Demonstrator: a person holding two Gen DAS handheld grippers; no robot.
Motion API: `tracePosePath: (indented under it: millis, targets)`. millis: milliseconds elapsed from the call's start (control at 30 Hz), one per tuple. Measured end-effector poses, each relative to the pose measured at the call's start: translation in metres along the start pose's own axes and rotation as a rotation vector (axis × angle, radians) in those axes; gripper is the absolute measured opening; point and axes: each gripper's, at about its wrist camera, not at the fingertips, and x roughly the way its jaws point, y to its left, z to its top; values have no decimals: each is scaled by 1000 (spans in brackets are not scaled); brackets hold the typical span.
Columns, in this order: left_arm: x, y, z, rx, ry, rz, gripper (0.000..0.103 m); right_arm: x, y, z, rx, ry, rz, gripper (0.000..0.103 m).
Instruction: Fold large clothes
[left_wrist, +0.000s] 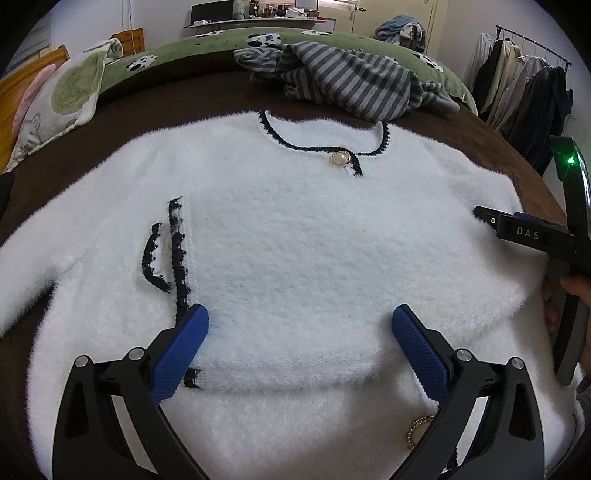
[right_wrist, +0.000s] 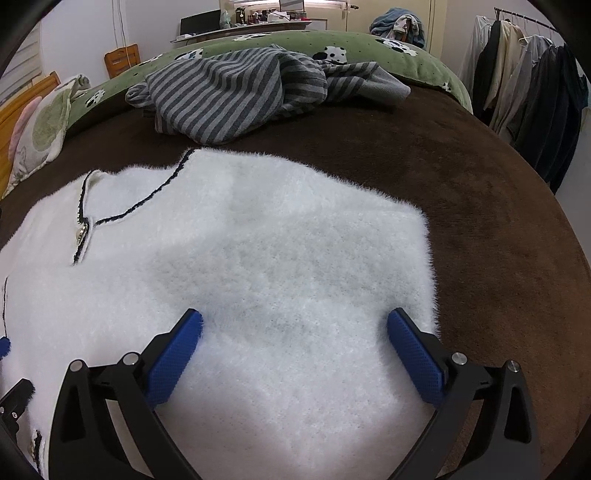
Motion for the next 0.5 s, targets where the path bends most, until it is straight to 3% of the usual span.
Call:
tracePosePath:
  millis: [167, 267, 433, 500]
  targets:
    - [0, 0, 0, 3, 4, 0, 97, -2, 5, 1, -18, -2, -32, 98]
    - [-1, 3, 4, -11, 18, -18, 97, -16, 24, 4, -112, -29, -91, 97]
    - [-25, 7, 21, -42, 8, -38, 97, -49, 46, 10, -102, -92, -35, 97]
    - [-44, 14, 25, -44, -15, -36, 97, -69, 60, 12, -75, -131, 27, 97]
